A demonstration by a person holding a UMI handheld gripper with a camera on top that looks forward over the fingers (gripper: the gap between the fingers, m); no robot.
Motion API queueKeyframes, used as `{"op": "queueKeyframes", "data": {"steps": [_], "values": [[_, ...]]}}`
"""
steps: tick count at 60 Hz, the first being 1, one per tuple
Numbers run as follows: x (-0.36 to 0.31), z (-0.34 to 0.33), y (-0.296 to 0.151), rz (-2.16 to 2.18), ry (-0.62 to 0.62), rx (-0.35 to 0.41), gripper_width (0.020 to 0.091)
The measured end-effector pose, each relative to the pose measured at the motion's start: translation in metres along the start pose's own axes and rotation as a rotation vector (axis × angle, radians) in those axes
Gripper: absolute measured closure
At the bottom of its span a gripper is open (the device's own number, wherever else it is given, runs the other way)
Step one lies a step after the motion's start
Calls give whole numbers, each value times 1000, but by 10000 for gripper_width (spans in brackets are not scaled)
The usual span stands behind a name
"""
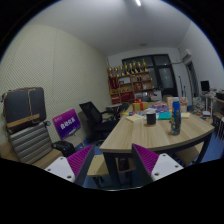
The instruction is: Pour water
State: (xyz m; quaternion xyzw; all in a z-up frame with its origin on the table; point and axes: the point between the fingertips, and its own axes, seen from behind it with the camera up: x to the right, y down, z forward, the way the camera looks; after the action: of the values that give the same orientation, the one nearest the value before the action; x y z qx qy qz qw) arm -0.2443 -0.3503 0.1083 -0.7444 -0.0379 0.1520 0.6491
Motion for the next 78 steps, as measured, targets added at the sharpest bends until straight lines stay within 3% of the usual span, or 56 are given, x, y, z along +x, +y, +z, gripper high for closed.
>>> {"op": "queueKeyframes", "data": {"steps": [23, 36, 45, 54, 72, 76, 78], "values": [[44, 30, -11, -121, 74, -1, 295], [172, 56, -35, -204, 217, 12, 306], [275, 90, -58, -178, 307, 60, 295], [317, 140, -68, -136, 300, 92, 284], [380, 221, -68, -141, 351, 54, 297], [386, 239, -63, -105, 347, 35, 324], [388, 244, -58, -83, 344, 20, 406]]}}
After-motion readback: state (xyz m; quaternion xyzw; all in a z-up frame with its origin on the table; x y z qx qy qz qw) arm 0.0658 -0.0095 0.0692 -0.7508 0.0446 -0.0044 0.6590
